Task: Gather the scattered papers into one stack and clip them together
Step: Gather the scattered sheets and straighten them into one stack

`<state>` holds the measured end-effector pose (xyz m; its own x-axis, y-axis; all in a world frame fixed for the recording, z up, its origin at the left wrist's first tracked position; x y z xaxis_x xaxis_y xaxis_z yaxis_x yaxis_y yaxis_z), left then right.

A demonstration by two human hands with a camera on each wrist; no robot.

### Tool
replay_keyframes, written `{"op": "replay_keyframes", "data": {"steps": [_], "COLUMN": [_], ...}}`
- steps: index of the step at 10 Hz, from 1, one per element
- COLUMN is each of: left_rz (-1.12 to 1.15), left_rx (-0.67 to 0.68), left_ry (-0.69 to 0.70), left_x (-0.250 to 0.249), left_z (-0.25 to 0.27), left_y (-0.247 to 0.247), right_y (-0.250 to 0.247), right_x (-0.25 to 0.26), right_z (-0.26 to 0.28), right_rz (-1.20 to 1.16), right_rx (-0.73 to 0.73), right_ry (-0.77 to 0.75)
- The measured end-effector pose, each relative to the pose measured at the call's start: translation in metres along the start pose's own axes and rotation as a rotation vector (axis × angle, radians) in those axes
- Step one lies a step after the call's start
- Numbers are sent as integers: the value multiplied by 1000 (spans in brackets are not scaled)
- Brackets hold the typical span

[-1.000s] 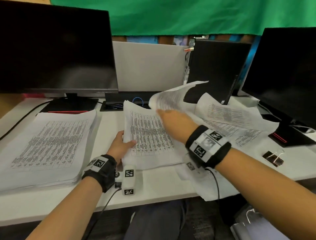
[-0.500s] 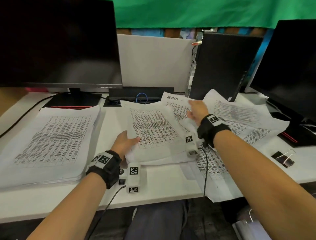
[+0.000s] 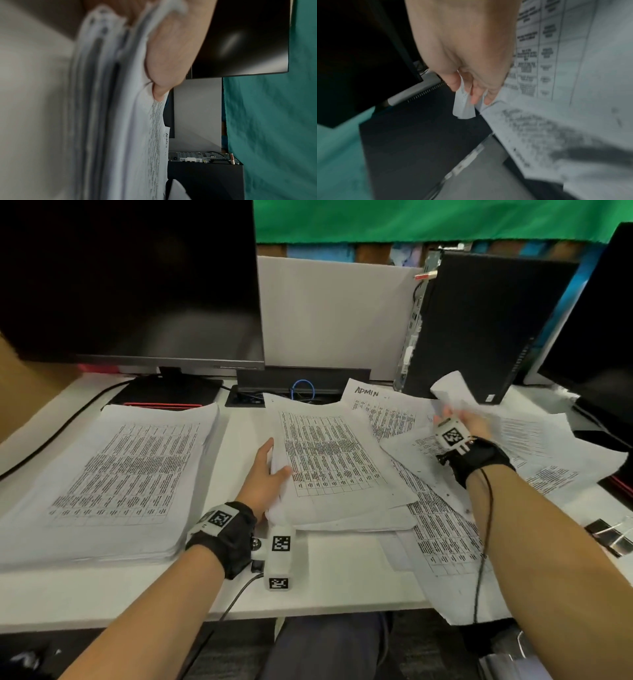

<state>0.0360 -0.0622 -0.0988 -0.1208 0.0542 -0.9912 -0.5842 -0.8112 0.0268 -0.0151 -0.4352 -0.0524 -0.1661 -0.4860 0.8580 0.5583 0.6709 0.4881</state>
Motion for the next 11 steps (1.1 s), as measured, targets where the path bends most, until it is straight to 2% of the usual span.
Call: {"op": "replay_keyframes", "data": {"steps": [1,2,3,4,6,8,9,11], "left_rz": [-34,-32,-63,-84,-143,-103,-78,21], "left_rx": [35,52,14,-54,-113,-58,15,6], "left_ry": [15,13,22,-13,-56,-107,-109,-138], "left_x": [4,11,4,2,5,7,11,-2], "left_z": [-3,-7,-7,-3,-5,-11,-14,-3], "left_y": [-2,-6,-4,-2,-3,-8,-8,2], "right_y": [26,51,64,64,64,54,53,53], "right_x": [6,-1,-18,-28,-38,-30,-33,-54], "right_z": [8,36,60,69,67,68,76,84], "right_rz": [-351,-153,388,712,967,973,960,1096], "right_rx": [293,533,658,636,521,425,420,448], "right_ry": [-38,90,231,336,250,339,380,419]}}
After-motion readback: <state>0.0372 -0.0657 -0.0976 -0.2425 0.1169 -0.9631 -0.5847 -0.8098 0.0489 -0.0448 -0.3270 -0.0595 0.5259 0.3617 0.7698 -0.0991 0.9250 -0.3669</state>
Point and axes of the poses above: each hand's wrist, its own z-axis away from the middle knuckle, its own y-axis out of the palm, x = y × z, the point moved 5 cm from there along -z, towards the middle knuckle, and after that the axes turned 15 degrees about x, right-handed, at the moved point
